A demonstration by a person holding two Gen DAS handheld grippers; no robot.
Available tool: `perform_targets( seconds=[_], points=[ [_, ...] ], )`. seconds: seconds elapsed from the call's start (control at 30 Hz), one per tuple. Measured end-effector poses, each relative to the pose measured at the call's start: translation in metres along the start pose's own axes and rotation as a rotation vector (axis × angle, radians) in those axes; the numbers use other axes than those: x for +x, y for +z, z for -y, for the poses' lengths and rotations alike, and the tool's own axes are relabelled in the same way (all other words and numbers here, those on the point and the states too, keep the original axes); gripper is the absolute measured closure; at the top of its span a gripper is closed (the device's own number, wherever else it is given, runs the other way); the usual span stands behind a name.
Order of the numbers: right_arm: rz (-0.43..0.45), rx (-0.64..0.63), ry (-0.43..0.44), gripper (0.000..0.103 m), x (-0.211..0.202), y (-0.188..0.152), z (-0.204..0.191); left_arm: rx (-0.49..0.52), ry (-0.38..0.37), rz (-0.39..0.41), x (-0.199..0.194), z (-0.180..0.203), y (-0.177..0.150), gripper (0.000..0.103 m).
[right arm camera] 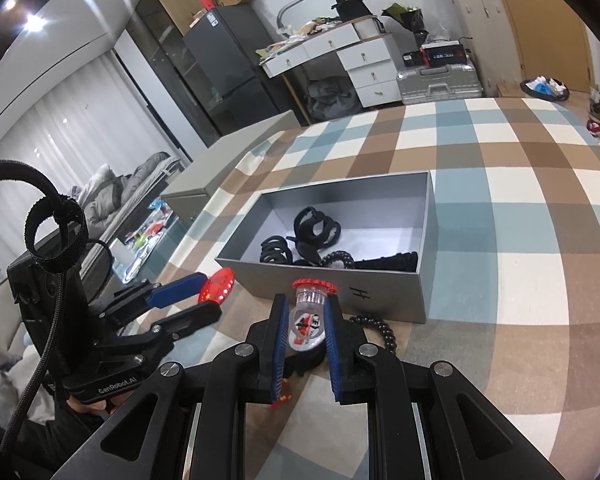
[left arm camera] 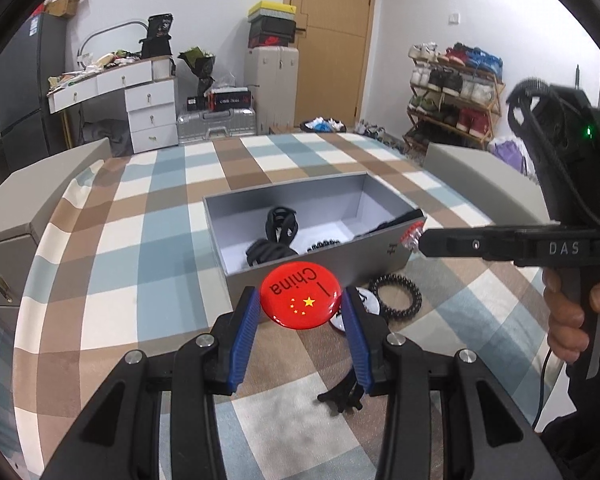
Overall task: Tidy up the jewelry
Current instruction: 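Carry the badge with the left tool while the right tool carries the container into the box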
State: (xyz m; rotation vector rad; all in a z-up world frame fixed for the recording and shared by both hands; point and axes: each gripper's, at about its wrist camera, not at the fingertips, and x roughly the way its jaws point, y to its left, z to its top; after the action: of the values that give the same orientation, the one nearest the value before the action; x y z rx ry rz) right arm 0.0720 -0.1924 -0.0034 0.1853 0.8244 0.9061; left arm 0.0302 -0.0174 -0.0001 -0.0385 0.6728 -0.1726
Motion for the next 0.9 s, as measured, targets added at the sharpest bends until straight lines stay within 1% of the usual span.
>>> perform_targets(
  seconds=[0.2, 0.37, 0.53, 0.77, 0.9],
  points=[
    [0.018, 0.041, 0.01, 0.086, -0.003, 0.002, 0.007, -0.046, 0.01, 0.035, -0.001, -0.007, 0.003, 0.067],
    [0.041, 0.049, 0.012, 0.086, -0.007, 0.004, 0.007, -0.075, 0.019, 0.058, 0.002, -0.013, 0.009, 0.067],
    [0.074, 0.066, 0.014, 0.086, -0.012, 0.008, 0.01, -0.075, 0.045, 0.07, 0.005, -0.018, 0.012, 0.067],
    [0.11, 0.113, 0.019, 0.086, -0.008, 0.02, 0.016, -0.078, 0.058, 0.074, 0.014, -0.022, 0.019, 0.067],
    [0.091, 0.144, 0.015, 0.086, 0.002, 0.029, 0.021, -0.076, 0.057, 0.078, 0.019, -0.022, 0.024, 0.067]
  ],
)
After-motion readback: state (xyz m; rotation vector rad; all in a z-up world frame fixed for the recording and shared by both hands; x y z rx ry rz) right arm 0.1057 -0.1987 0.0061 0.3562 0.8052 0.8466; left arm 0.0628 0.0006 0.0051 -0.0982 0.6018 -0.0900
